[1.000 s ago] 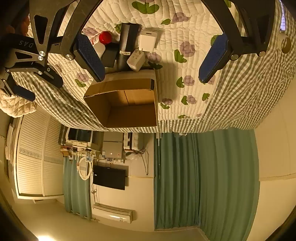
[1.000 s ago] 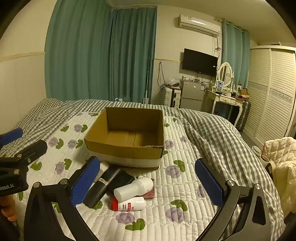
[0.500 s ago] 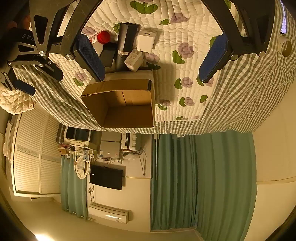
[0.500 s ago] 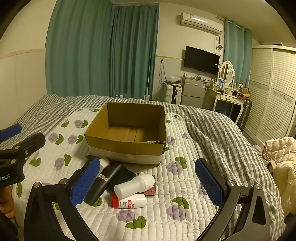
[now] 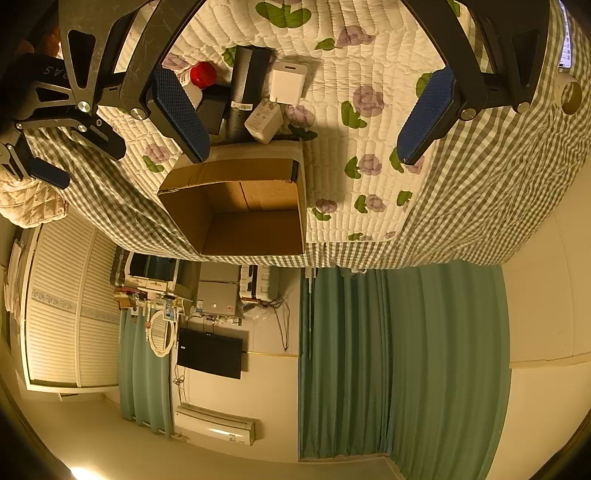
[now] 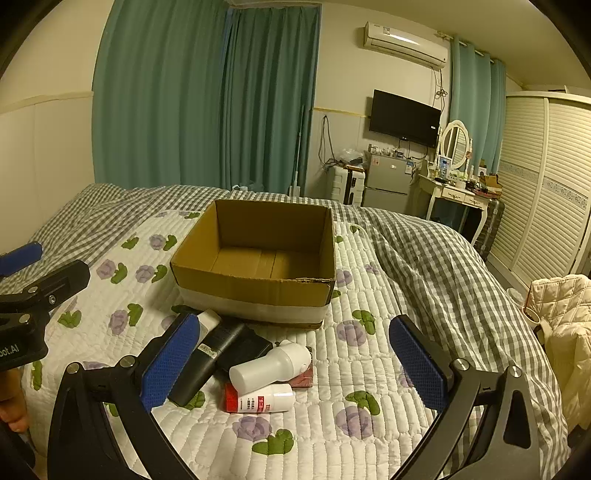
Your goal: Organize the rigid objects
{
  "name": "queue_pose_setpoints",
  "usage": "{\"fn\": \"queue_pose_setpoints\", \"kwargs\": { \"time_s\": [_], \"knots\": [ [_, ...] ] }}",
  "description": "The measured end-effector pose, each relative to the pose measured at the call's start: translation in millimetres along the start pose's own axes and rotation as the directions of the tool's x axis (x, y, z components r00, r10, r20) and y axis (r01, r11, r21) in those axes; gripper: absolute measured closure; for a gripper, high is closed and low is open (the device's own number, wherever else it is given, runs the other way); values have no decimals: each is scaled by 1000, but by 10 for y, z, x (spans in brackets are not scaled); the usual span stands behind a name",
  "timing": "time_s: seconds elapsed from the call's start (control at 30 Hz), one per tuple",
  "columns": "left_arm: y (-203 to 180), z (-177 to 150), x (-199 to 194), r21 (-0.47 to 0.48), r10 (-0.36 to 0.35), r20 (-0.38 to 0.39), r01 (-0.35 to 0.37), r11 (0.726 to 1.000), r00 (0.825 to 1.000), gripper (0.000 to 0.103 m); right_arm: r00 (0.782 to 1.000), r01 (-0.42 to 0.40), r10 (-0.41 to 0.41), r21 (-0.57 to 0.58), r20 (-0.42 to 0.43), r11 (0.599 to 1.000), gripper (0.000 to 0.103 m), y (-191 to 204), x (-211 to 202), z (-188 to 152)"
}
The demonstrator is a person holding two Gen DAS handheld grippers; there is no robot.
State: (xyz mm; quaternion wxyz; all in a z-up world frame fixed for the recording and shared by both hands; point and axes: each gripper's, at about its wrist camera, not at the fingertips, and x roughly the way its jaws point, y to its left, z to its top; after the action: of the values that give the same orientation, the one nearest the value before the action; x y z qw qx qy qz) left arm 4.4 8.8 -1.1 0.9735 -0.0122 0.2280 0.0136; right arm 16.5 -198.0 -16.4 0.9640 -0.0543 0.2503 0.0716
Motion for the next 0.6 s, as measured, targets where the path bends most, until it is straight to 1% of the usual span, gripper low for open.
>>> {"fn": "queue_pose_setpoints", "kwargs": {
  "time_s": [0.6],
  "knots": [
    [34, -45, 26, 0, 2, -1, -2, 1000, 1000, 0, 1000, -7, 7, -9, -6, 1000, 0, -5, 19, -40]
  ]
}}
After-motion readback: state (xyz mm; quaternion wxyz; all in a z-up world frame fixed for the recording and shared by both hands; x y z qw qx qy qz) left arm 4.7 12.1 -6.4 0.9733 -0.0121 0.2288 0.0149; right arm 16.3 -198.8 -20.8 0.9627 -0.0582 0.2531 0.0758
